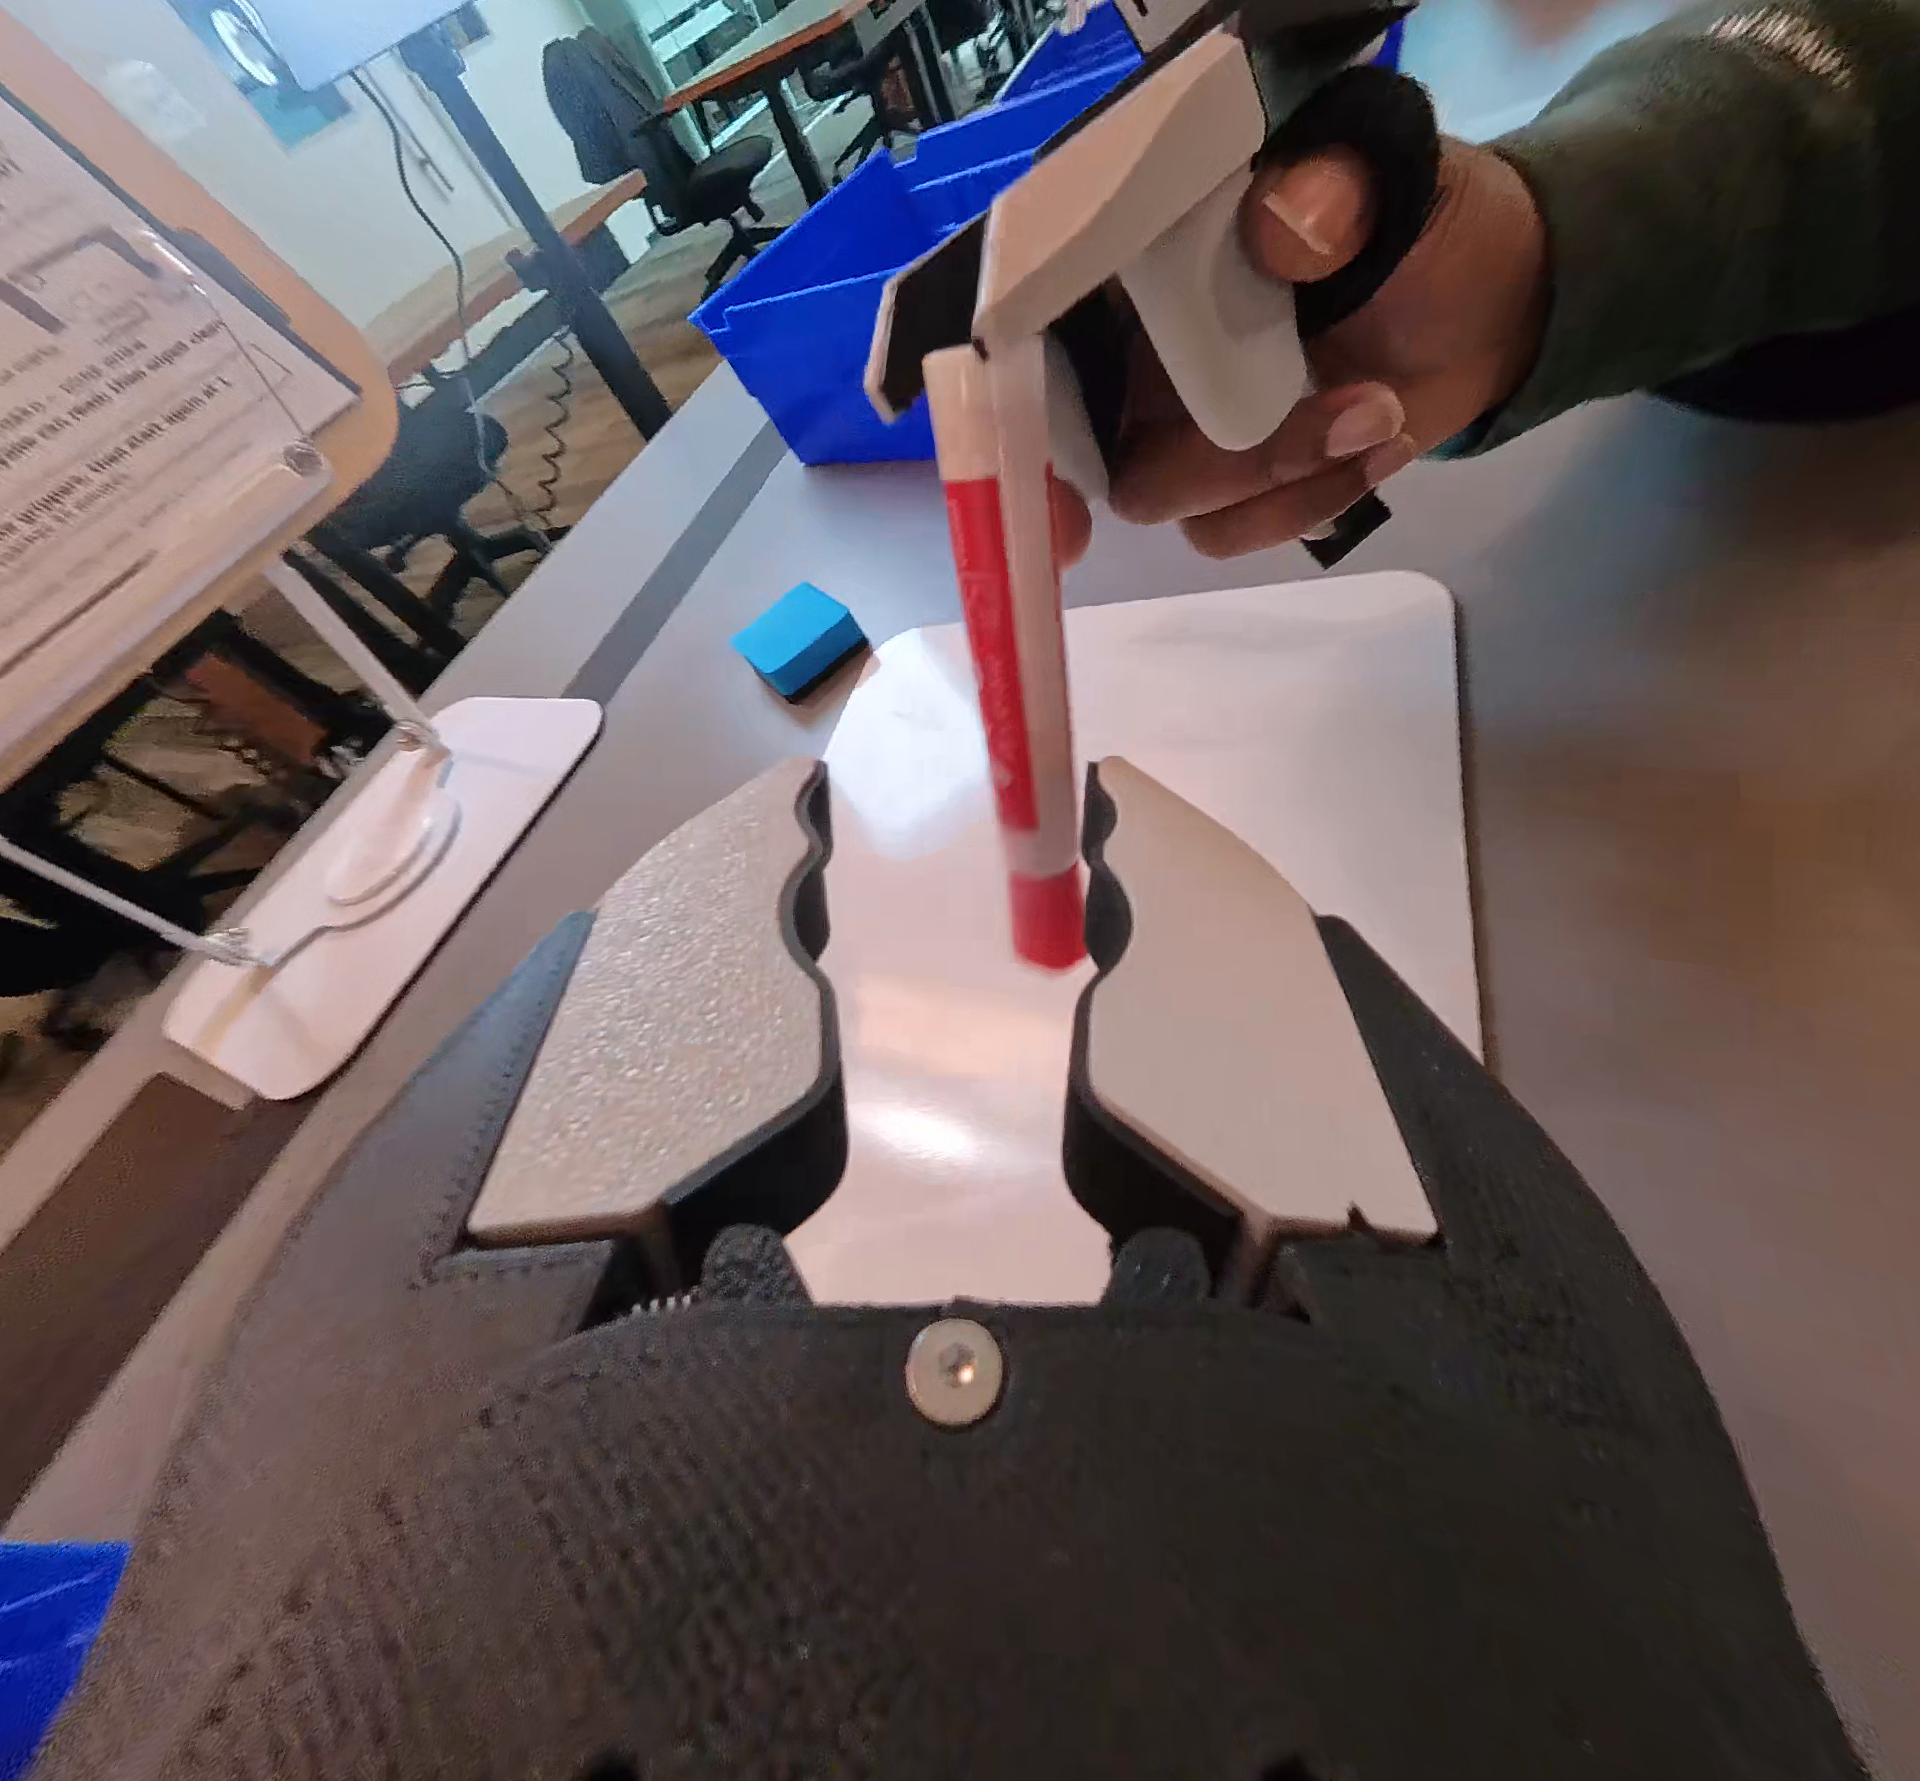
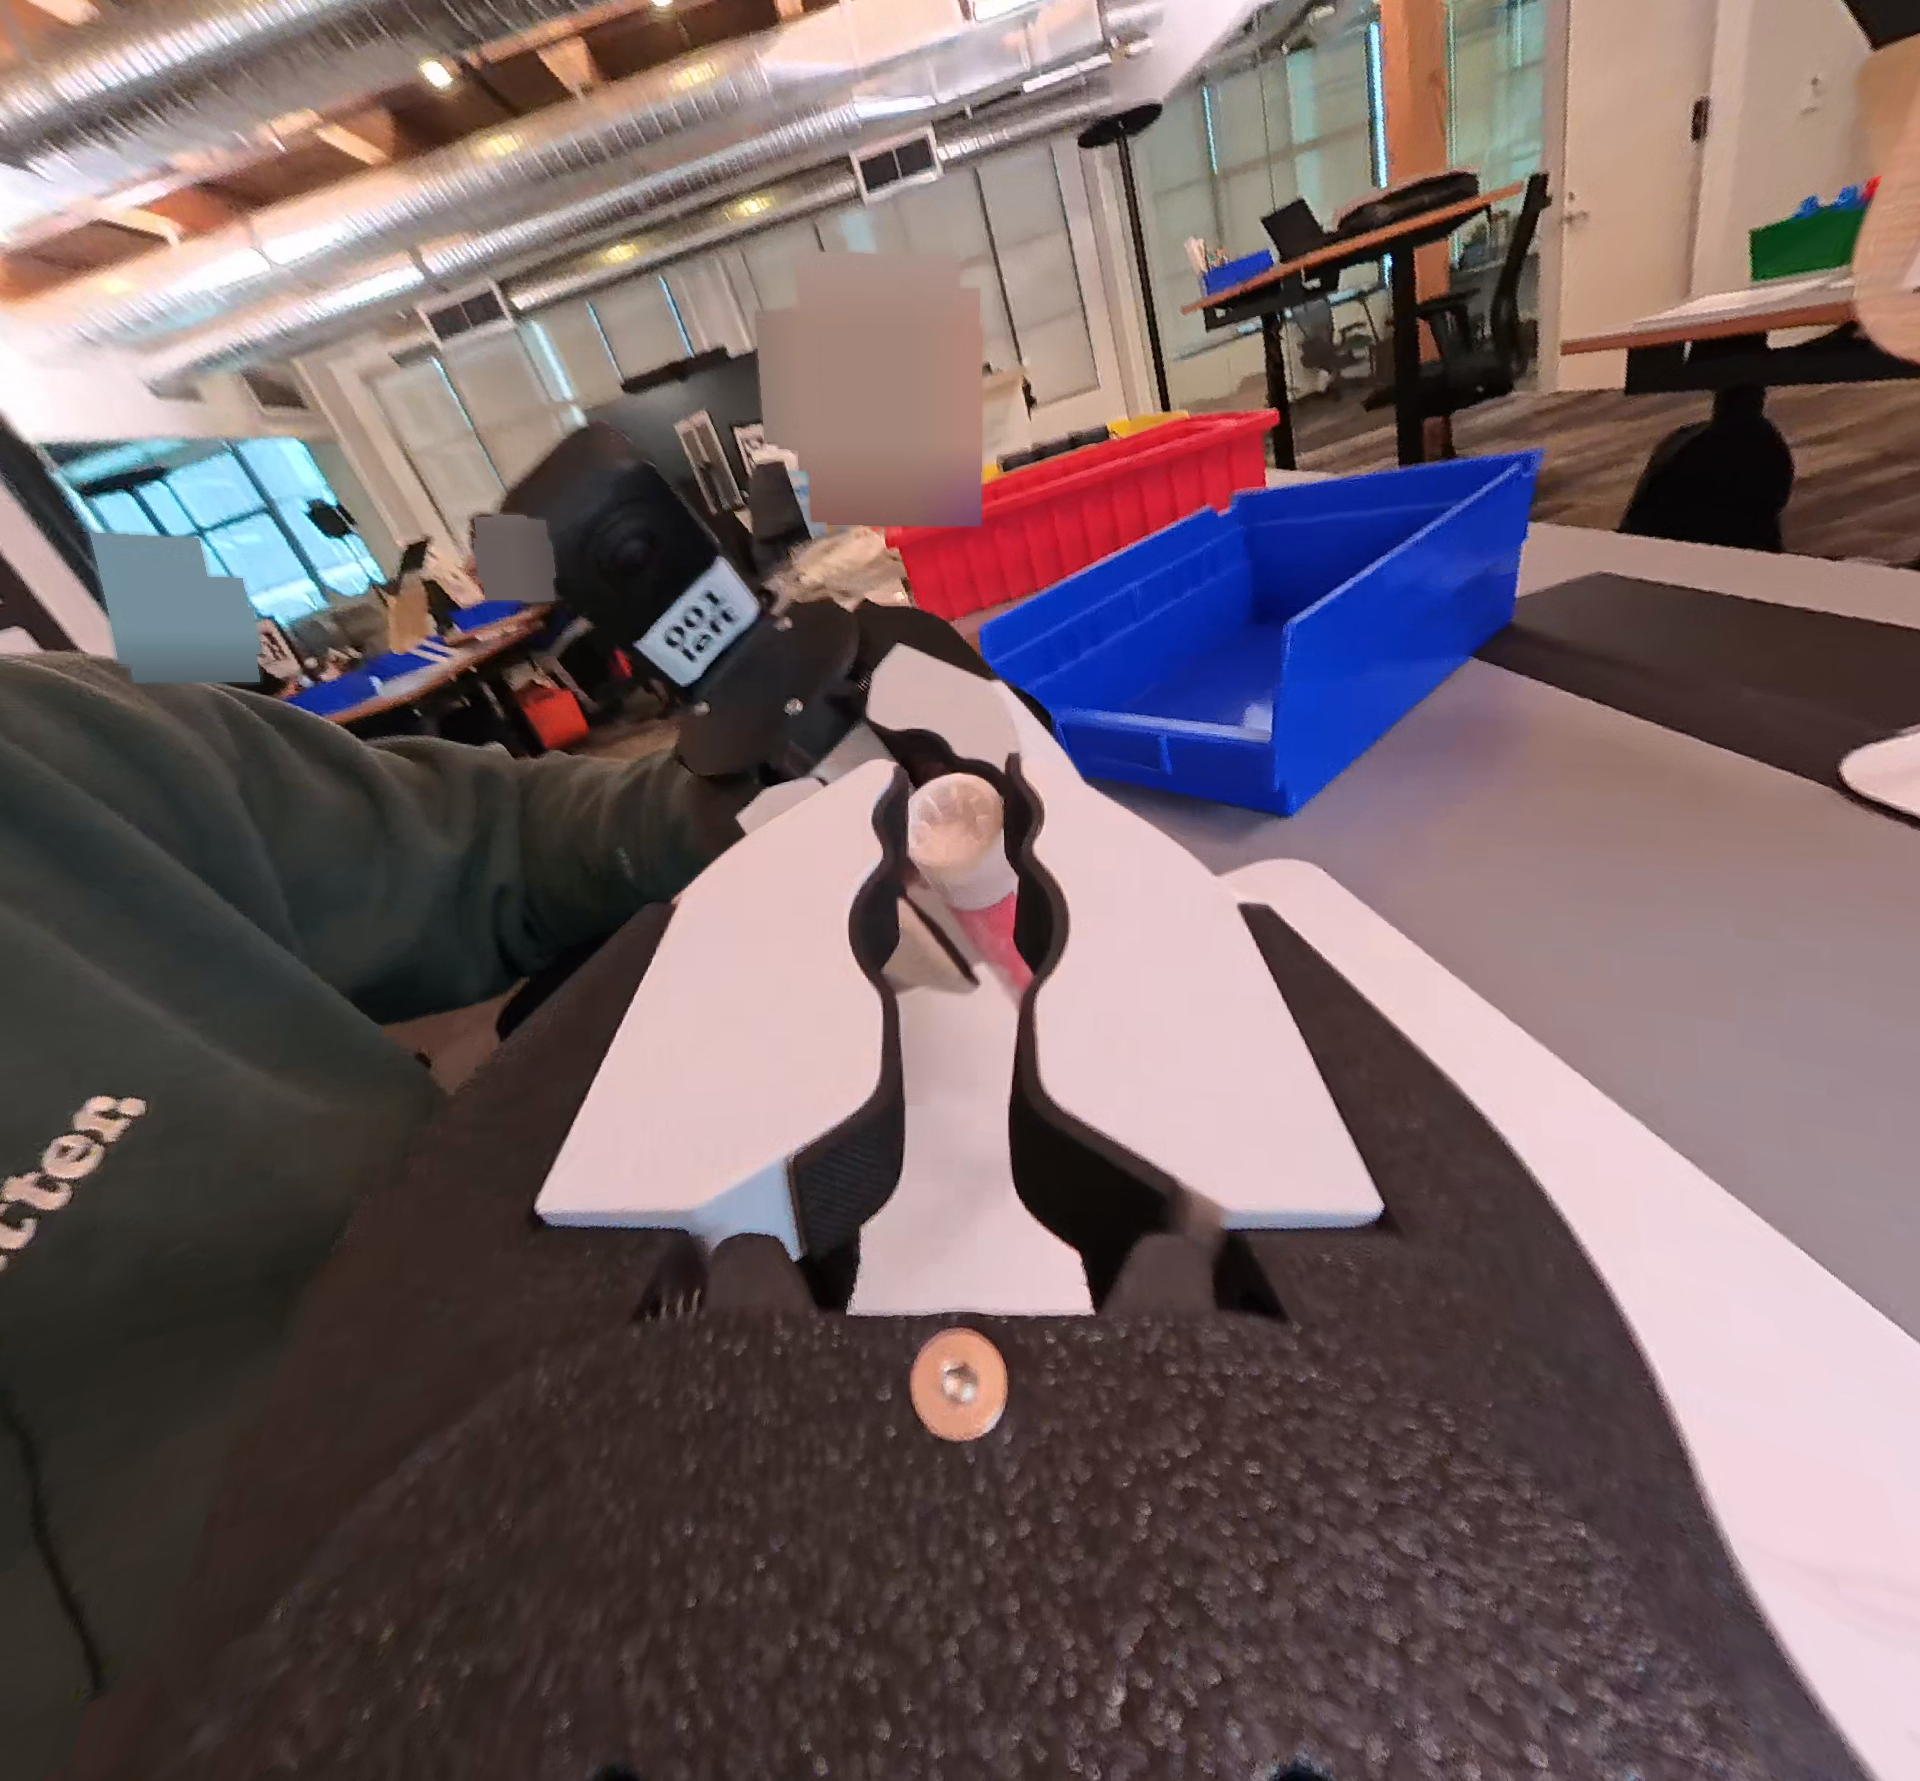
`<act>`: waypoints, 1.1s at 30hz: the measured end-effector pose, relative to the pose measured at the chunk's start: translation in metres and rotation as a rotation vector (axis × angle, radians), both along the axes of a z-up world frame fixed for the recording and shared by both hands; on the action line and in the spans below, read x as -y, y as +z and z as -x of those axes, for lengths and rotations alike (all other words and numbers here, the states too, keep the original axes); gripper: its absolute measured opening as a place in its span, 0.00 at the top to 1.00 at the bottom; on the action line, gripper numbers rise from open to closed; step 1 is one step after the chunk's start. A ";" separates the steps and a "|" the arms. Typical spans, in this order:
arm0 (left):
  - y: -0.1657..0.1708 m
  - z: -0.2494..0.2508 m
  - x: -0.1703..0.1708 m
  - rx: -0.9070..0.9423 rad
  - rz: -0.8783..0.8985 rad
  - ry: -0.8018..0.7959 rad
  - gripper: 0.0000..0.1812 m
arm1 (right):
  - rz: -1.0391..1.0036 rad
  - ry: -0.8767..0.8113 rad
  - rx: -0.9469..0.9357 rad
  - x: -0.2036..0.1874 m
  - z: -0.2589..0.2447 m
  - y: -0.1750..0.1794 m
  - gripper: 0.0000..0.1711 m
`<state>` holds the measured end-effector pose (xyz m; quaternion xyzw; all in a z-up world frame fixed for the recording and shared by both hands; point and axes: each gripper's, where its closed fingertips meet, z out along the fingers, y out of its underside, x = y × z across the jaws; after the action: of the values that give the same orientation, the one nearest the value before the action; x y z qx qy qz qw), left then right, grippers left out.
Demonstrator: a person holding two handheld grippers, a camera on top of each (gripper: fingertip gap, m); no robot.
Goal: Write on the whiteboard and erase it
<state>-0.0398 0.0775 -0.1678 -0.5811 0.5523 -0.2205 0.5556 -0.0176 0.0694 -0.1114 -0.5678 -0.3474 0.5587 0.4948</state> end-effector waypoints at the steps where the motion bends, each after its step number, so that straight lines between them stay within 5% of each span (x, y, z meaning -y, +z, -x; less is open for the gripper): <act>1: 0.000 0.000 0.001 0.018 0.023 -0.017 0.72 | 0.004 0.007 -0.029 0.000 -0.003 0.005 0.93; 4: -0.001 -0.004 0.009 0.049 0.049 -0.082 0.76 | 0.024 0.027 -0.097 -0.002 -0.014 0.014 1.00; 10: -0.036 -0.011 0.013 -0.119 0.042 -0.103 0.83 | -0.108 -0.076 0.164 -0.015 -0.019 -0.013 1.00; 13: -0.035 -0.008 0.010 -0.120 0.036 -0.091 0.83 | -0.260 -0.002 0.542 -0.010 -0.040 -0.041 1.00; 18: -0.033 -0.001 0.001 -0.110 0.045 -0.069 0.83 | -0.363 0.322 1.136 0.062 -0.090 -0.104 0.73; 22: -0.040 -0.003 0.000 -0.117 0.072 -0.078 0.83 | -0.403 0.447 1.476 0.087 -0.109 -0.168 0.76; 23: -0.042 -0.004 0.001 -0.121 0.075 -0.085 0.83 | -0.419 0.447 1.433 0.089 -0.101 -0.166 0.88; 26: -0.044 -0.007 0.009 -0.126 0.075 -0.131 0.83 | -0.477 0.401 1.201 0.085 -0.074 -0.137 0.89; 29: -0.041 -0.015 0.026 -0.083 0.143 -0.216 0.81 | -0.459 0.223 0.635 0.068 -0.036 -0.059 0.89; 33: -0.021 -0.034 0.051 0.069 0.261 -0.306 0.77 | -0.177 0.090 -0.032 0.041 -0.032 0.026 0.89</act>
<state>-0.0063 0.0263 -0.1885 -0.5496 0.5816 -0.3915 0.4543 0.0144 0.0287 -0.0851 -0.4967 -0.4127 0.5563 0.5229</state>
